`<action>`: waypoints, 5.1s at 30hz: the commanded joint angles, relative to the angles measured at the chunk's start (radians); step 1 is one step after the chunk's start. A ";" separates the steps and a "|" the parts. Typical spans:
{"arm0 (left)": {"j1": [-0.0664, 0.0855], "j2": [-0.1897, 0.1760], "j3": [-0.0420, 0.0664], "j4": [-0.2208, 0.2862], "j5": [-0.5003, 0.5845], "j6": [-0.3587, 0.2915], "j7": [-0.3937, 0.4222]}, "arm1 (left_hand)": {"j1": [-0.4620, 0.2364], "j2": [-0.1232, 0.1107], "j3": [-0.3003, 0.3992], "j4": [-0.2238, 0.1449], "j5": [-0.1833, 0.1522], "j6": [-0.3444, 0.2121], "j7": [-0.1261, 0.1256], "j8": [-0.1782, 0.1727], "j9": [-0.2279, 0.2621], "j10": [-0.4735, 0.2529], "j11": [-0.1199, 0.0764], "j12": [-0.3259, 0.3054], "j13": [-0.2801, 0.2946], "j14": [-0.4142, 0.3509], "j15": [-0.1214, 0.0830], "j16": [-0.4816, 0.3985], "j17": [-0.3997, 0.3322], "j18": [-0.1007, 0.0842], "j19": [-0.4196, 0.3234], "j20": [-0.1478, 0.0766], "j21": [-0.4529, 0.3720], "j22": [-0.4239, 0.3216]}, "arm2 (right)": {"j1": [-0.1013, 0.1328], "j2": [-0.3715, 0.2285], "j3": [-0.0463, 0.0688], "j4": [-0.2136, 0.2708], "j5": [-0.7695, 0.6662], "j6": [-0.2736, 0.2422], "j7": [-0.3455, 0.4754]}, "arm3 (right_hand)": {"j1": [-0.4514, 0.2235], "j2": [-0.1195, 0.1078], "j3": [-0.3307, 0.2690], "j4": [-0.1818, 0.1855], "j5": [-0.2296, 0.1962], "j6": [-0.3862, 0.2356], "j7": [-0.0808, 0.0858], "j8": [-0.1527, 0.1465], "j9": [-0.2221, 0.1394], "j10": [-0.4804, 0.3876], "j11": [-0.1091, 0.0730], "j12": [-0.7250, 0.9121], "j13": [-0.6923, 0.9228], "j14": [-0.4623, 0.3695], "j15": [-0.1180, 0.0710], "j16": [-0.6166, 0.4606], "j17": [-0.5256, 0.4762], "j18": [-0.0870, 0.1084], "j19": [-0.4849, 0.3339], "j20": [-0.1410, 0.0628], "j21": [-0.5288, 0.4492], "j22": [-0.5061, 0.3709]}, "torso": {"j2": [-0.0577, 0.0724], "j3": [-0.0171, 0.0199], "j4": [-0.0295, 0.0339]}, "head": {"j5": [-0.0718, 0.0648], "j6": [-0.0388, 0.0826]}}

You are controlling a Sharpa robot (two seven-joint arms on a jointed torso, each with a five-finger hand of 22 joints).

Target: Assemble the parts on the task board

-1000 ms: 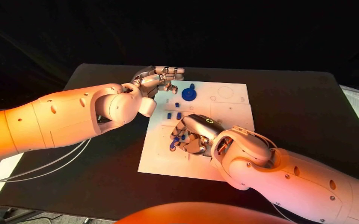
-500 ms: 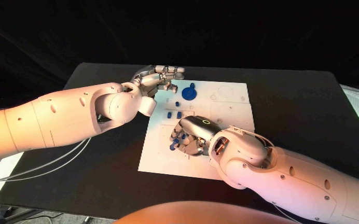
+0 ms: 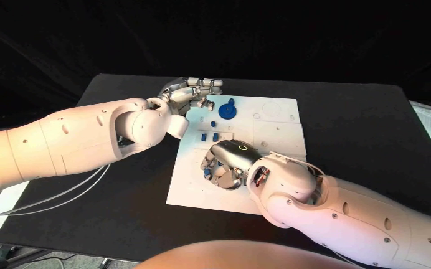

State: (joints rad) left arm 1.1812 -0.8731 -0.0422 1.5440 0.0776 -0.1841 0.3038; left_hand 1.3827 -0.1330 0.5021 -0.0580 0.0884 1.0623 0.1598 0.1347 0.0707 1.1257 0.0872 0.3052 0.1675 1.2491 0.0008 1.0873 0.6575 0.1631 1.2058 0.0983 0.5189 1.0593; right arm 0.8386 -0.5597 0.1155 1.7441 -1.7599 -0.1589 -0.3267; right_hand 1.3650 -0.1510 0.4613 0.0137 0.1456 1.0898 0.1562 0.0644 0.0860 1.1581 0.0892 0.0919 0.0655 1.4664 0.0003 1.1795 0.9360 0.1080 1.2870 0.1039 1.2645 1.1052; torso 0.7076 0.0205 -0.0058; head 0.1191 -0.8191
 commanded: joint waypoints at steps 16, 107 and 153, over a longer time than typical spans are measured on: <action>0.000 0.007 0.001 0.001 -0.003 -0.013 0.015 | -0.009 0.002 -0.007 0.002 0.004 -0.007 0.003 0.007 -0.001 -0.009 -0.001 0.005 -0.001 -0.005 0.003 0.003 0.000 0.019 -0.001 0.005 -0.006 -0.002 | -0.015 -0.035 -0.011 0.029 -0.100 -0.215 0.010 | -0.031 0.001 -0.345 0.072 0.036 -0.061 0.000 0.002 -0.013 -0.117 0.010 0.048 0.003 -0.013 0.012 -0.047 -0.077 0.020 -0.062 0.015 -0.083 -0.094 | -0.001 0.0013 -0.0006 | 0.000 0.011; -0.018 -0.006 0.000 0.007 0.001 -0.003 0.002 | -0.011 0.004 -0.012 0.003 0.004 -0.007 0.003 0.011 -0.001 -0.010 -0.002 0.014 0.000 -0.008 0.003 0.003 -0.007 0.019 0.001 0.005 -0.010 -0.006 | -0.054 -0.409 0.063 0.166 0.183 -0.182 -0.272 | -0.029 0.172 -0.638 0.270 0.226 0.016 -0.073 0.141 0.123 0.190 -0.084 1.025 1.059 0.054 -0.061 0.241 0.343 -0.069 0.181 -0.050 0.218 0.324 | -0.021 -0.0006 -0.0410 | -0.062 0.031; -0.018 -0.008 0.000 0.015 -0.016 0.013 -0.018 | -0.010 0.006 -0.013 0.001 0.004 -0.015 0.007 0.010 -0.002 -0.018 0.001 0.018 -0.001 -0.009 0.004 0.003 -0.010 0.019 0.002 0.006 -0.013 -0.008 | -0.053 -0.292 0.066 0.147 0.314 -0.104 -0.277 | -0.144 0.213 -0.712 0.277 0.210 0.031 -0.089 0.163 0.195 0.179 -0.096 0.910 0.984 0.049 -0.072 0.220 0.319 -0.064 0.167 -0.061 0.203 0.304 | -0.022 -0.0007 -0.0355 | -0.053 0.014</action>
State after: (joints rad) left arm 1.1632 -0.8810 -0.0430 1.5560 0.0659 -0.1912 0.2839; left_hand 1.3787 -0.1290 0.4940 -0.0554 0.0884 1.0549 0.1670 0.1423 0.0699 1.1150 0.0909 0.3175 0.1675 1.2458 0.0041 1.0873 0.6487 0.1631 1.2058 0.0984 0.5111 1.0516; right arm 0.7888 -0.8544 0.1842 1.8928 -1.4138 -0.2740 -0.5965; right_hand 1.2292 0.0634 -0.2461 0.2910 0.3635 1.1158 0.0624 0.2241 0.2801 1.3287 -0.0096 1.0010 1.0484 1.4648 -0.0628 1.4057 1.2564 0.0533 1.4589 0.0466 1.4718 1.3079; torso 0.6852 0.0196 -0.0417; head 0.0660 -0.8052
